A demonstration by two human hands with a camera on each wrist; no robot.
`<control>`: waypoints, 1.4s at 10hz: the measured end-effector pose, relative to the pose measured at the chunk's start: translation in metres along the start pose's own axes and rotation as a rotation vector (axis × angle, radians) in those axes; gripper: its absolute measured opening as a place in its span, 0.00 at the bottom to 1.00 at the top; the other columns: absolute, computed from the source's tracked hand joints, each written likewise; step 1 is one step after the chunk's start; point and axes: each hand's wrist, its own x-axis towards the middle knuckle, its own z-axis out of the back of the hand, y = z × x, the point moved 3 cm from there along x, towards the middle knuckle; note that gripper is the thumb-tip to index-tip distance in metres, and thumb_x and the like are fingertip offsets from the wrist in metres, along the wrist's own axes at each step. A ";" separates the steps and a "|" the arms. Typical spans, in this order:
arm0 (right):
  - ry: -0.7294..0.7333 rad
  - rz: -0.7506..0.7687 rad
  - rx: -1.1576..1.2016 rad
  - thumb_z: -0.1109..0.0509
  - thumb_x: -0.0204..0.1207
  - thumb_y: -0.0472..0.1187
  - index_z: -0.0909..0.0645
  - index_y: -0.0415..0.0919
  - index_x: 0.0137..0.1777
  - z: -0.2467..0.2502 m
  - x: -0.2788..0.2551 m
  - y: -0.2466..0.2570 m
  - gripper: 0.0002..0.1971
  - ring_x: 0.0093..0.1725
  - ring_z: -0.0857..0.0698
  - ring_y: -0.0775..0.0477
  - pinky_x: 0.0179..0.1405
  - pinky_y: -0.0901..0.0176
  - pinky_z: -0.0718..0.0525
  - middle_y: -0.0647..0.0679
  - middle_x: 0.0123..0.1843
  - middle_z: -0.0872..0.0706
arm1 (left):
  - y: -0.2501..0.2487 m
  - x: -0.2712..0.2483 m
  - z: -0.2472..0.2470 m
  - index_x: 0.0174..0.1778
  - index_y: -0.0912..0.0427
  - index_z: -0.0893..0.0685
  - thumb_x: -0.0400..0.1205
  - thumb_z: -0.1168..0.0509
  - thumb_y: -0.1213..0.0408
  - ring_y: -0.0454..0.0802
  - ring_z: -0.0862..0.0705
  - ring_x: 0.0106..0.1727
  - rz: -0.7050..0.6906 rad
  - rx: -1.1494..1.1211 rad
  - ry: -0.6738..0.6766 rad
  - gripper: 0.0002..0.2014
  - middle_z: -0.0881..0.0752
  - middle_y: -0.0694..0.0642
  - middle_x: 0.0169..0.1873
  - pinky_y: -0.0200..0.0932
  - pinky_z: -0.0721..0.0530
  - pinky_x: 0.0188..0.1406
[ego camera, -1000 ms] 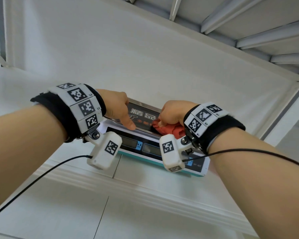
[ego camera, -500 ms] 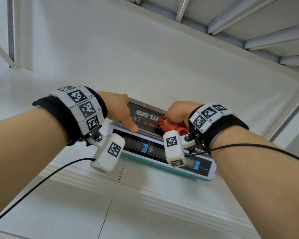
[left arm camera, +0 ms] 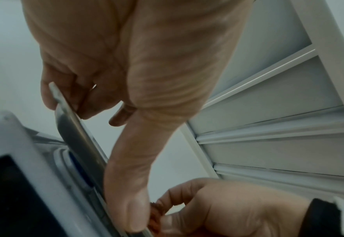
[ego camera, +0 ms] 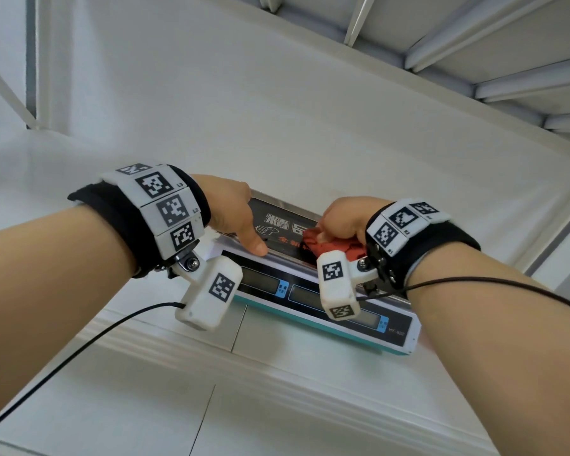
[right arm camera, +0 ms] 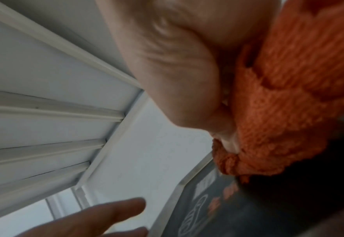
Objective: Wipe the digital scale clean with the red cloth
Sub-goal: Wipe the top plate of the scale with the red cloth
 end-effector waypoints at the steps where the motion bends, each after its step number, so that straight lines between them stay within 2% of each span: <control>1: 0.071 0.035 -0.017 0.34 0.83 0.36 0.19 0.35 0.66 -0.012 -0.004 0.018 0.13 0.34 0.13 0.45 0.31 0.61 0.15 0.42 0.46 0.13 | -0.001 0.001 0.000 0.72 0.55 0.30 0.56 0.16 0.50 0.58 0.20 0.62 -0.006 0.009 0.014 0.50 0.17 0.54 0.59 0.59 0.25 0.69; 2: 0.064 0.124 -0.037 0.33 0.82 0.34 0.19 0.35 0.65 -0.012 -0.008 0.033 0.13 0.46 0.18 0.42 0.42 0.54 0.17 0.40 0.51 0.15 | -0.001 0.000 0.000 0.69 0.54 0.27 0.57 0.16 0.50 0.57 0.19 0.60 -0.018 0.001 0.010 0.45 0.16 0.54 0.57 0.58 0.24 0.69; 3: 0.019 0.110 -0.083 0.32 0.82 0.36 0.18 0.35 0.64 -0.006 -0.001 0.030 0.12 0.47 0.12 0.43 0.51 0.52 0.12 0.41 0.54 0.11 | 0.003 -0.004 0.003 0.72 0.56 0.27 0.60 0.17 0.51 0.57 0.19 0.62 -0.014 -0.017 0.003 0.44 0.16 0.54 0.60 0.57 0.26 0.70; 4: -0.094 0.155 -0.122 0.29 0.79 0.38 0.15 0.41 0.50 -0.006 -0.001 0.032 0.03 0.29 0.10 0.55 0.26 0.64 0.12 0.49 0.40 0.12 | 0.008 -0.005 0.006 0.74 0.59 0.29 0.63 0.18 0.54 0.58 0.21 0.65 -0.010 -0.034 0.001 0.44 0.18 0.56 0.66 0.56 0.26 0.71; 5: -0.097 0.183 -0.343 0.26 0.76 0.51 0.15 0.37 0.57 -0.017 -0.003 0.041 0.18 0.47 0.08 0.41 0.51 0.48 0.09 0.42 0.49 0.09 | 0.010 -0.003 0.007 0.75 0.58 0.31 0.63 0.17 0.52 0.57 0.20 0.65 -0.010 -0.012 -0.011 0.46 0.18 0.56 0.66 0.57 0.26 0.71; 6: -0.125 0.244 -0.439 0.22 0.73 0.49 0.15 0.39 0.63 -0.023 -0.004 0.050 0.21 0.54 0.11 0.39 0.59 0.44 0.13 0.42 0.55 0.10 | 0.009 -0.001 0.007 0.75 0.57 0.31 0.61 0.17 0.51 0.57 0.19 0.63 -0.010 0.008 -0.012 0.47 0.18 0.55 0.65 0.58 0.25 0.71; 7: -0.105 0.271 -0.382 0.22 0.73 0.41 0.15 0.40 0.63 -0.020 -0.008 0.048 0.18 0.54 0.11 0.41 0.58 0.46 0.12 0.42 0.56 0.10 | 0.010 0.000 0.007 0.76 0.58 0.32 0.59 0.16 0.50 0.57 0.19 0.63 -0.012 0.008 -0.004 0.51 0.18 0.55 0.65 0.59 0.25 0.70; 8: 0.017 0.213 -0.222 0.26 0.76 0.33 0.13 0.41 0.60 -0.012 -0.011 0.042 0.14 0.50 0.10 0.41 0.56 0.46 0.11 0.42 0.53 0.09 | 0.012 0.000 0.008 0.76 0.58 0.32 0.58 0.16 0.49 0.57 0.19 0.63 -0.002 -0.002 -0.005 0.52 0.18 0.55 0.66 0.59 0.26 0.71; 9: -0.008 0.205 -0.224 0.28 0.77 0.32 0.15 0.36 0.63 -0.006 -0.007 0.040 0.14 0.47 0.09 0.46 0.45 0.57 0.08 0.43 0.51 0.09 | 0.012 -0.001 0.008 0.76 0.58 0.32 0.58 0.17 0.49 0.58 0.20 0.65 0.000 -0.004 -0.011 0.51 0.19 0.56 0.68 0.59 0.26 0.71; 10: -0.079 0.226 -0.128 0.27 0.76 0.32 0.14 0.39 0.63 -0.008 -0.005 0.044 0.15 0.25 0.17 0.62 0.14 0.74 0.23 0.52 0.38 0.14 | 0.013 -0.002 0.008 0.76 0.58 0.32 0.58 0.17 0.49 0.58 0.20 0.66 0.000 -0.014 -0.001 0.51 0.20 0.57 0.69 0.60 0.27 0.72; 11: -0.035 0.289 -0.114 0.29 0.78 0.31 0.15 0.37 0.64 -0.023 -0.012 0.057 0.15 0.32 0.11 0.61 0.31 0.70 0.13 0.48 0.42 0.12 | 0.014 -0.001 0.008 0.77 0.59 0.33 0.59 0.17 0.48 0.57 0.21 0.67 0.004 -0.011 -0.015 0.52 0.21 0.56 0.70 0.59 0.27 0.72; 12: -0.011 0.321 -0.161 0.28 0.77 0.32 0.14 0.44 0.63 -0.024 -0.011 0.061 0.16 0.53 0.11 0.46 0.53 0.50 0.11 0.47 0.53 0.10 | 0.013 -0.001 0.007 0.77 0.59 0.33 0.59 0.17 0.48 0.57 0.22 0.68 0.016 0.005 -0.030 0.52 0.20 0.56 0.70 0.58 0.27 0.72; 13: 0.120 0.267 -0.135 0.31 0.77 0.26 0.13 0.43 0.56 -0.016 -0.013 0.053 0.14 0.37 0.10 0.50 0.32 0.59 0.11 0.50 0.39 0.09 | 0.016 0.000 0.007 0.77 0.58 0.33 0.60 0.17 0.49 0.58 0.22 0.69 0.026 -0.022 -0.021 0.51 0.21 0.56 0.71 0.59 0.28 0.73; 14: 0.029 0.259 -0.158 0.30 0.77 0.28 0.13 0.43 0.58 -0.009 -0.007 0.046 0.14 0.46 0.11 0.46 0.51 0.51 0.10 0.45 0.49 0.10 | 0.020 0.001 0.009 0.81 0.56 0.39 0.59 0.16 0.51 0.58 0.27 0.74 0.035 -0.065 -0.008 0.57 0.26 0.54 0.76 0.61 0.32 0.76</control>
